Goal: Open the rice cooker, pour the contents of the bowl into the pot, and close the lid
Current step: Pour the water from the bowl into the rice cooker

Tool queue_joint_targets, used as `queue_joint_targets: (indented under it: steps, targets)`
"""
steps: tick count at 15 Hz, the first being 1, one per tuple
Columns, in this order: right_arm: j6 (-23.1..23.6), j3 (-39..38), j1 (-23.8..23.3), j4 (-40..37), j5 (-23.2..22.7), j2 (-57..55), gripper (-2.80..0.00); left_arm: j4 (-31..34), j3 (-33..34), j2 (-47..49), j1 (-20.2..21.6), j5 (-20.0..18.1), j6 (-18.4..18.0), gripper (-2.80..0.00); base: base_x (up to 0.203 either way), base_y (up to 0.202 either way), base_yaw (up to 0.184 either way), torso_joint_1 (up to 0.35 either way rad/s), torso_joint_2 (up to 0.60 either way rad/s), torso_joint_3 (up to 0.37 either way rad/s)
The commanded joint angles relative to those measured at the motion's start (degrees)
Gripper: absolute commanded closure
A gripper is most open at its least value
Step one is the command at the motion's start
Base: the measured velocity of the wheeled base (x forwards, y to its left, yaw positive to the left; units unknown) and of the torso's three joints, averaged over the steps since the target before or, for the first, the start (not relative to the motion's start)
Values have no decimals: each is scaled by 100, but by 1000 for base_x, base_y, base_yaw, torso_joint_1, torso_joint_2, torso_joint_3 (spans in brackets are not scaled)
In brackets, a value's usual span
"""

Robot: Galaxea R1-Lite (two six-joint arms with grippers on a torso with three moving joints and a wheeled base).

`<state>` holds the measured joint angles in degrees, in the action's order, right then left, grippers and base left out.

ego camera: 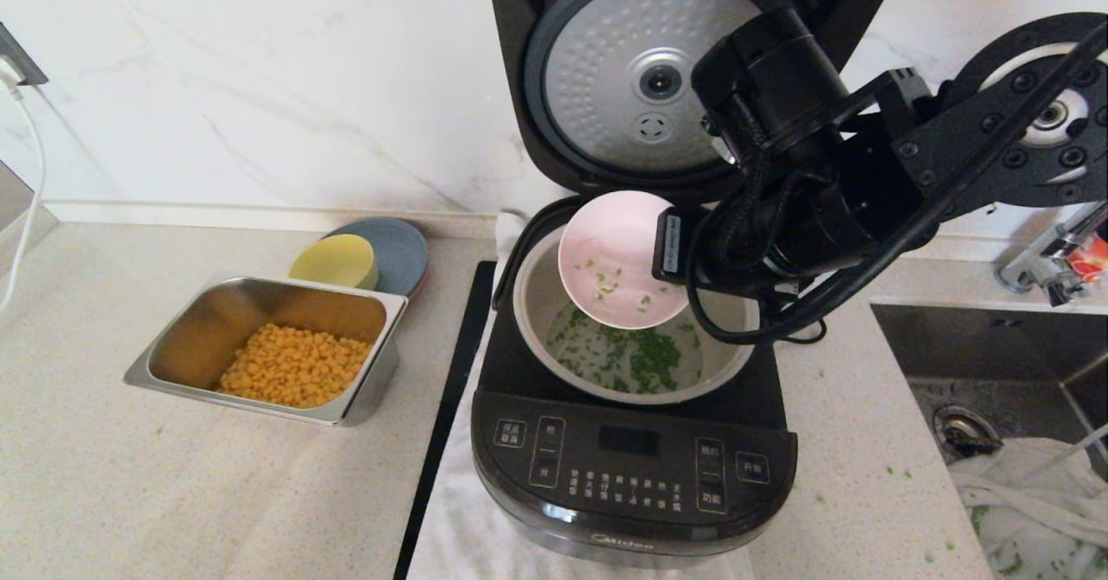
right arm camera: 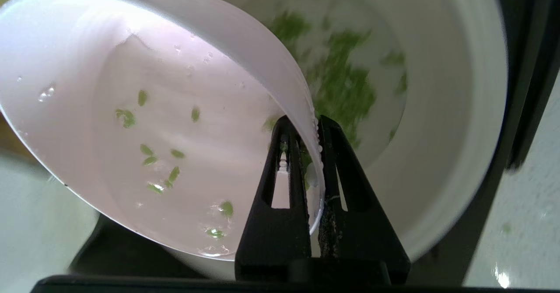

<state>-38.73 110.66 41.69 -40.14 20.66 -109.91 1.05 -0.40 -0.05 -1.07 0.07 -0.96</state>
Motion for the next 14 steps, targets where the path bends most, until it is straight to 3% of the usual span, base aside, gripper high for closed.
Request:
queue_joint_targets:
  steps: [1,4,9,11,14]
  targets:
    - [-14,-1,100,117,324,-225,0,1,-4,-13,1,1,-1,0,0,0,0,0,0,0]
    - [56,-1,128,373,1119,-339,0,1,-4,-13,1,1,-1,0,0,0,0,0,0,0]
    - [580,-54,347,813,2335,-367,0,1,-3,-13,1,1,-1,0,0,0,0,0,0,0]
    - [1091,-372,556,1425,2652,-280,0,1,-4,-13,1,1,-1,0,0,0,0,0,0,0]
    - [2415,-1181,771,3360,3107,-122,0,1,-4,-13,1,1,-1,0,0,0,0,0,0,0]
